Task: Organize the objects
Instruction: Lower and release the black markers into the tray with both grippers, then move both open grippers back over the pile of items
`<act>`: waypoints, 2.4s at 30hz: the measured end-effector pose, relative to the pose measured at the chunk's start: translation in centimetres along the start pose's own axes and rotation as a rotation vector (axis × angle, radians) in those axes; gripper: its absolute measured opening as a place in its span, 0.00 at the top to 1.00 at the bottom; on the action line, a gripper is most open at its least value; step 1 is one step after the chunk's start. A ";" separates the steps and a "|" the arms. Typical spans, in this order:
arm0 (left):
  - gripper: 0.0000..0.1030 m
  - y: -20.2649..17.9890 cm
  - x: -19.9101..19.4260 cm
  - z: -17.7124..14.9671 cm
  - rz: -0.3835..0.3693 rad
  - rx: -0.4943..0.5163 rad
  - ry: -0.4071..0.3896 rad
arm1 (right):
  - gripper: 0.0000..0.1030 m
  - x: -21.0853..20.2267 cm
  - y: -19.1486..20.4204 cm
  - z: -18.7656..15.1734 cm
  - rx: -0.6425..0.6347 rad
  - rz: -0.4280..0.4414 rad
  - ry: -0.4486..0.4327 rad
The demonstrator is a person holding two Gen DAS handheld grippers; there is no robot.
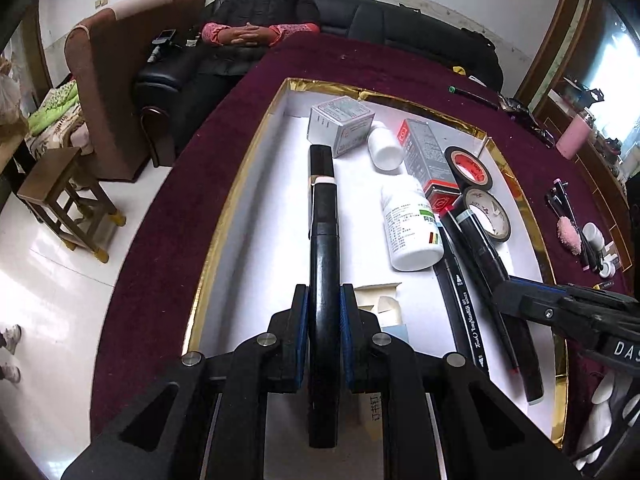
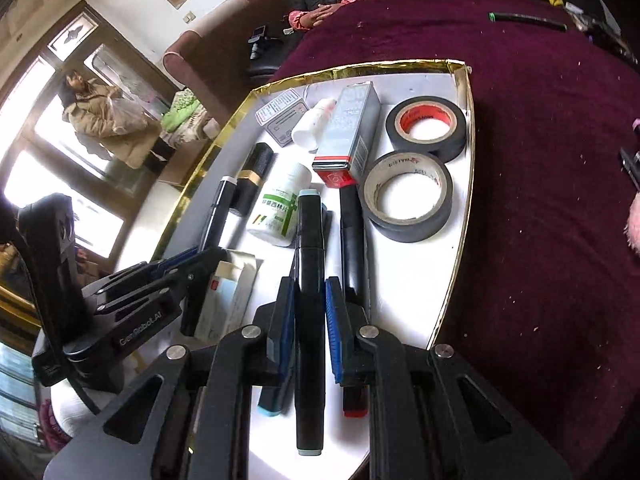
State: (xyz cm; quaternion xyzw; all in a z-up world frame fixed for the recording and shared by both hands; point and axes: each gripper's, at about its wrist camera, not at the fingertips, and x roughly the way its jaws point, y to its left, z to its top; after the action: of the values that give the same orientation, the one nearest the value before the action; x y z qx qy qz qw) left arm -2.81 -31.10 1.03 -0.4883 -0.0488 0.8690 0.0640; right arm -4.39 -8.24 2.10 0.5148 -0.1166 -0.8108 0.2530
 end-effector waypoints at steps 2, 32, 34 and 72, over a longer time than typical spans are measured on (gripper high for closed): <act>0.88 0.0 0.0 0.0 0.004 0.003 -0.003 | 0.87 -0.1 0.3 -0.1 -0.016 -0.031 -0.003; 0.38 -11.1 -1.0 -2.6 -0.045 0.116 -0.028 | 0.52 -13.4 -6.7 -5.7 0.058 -0.119 -0.271; 0.38 -12.0 -0.9 -3.3 -0.059 0.110 0.006 | 0.51 -14.4 -8.2 -6.2 0.091 -0.115 -0.283; 0.07 -31.2 5.4 6.1 -0.104 0.237 0.006 | 0.00 -30.4 -24.4 -14.9 0.427 -0.097 -0.588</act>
State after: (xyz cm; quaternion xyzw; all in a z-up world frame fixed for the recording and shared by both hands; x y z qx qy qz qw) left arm -8.84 0.38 4.27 -0.4767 0.0292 0.8627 0.1664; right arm 12.24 29.57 8.15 0.3060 -0.3264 -0.8926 0.0566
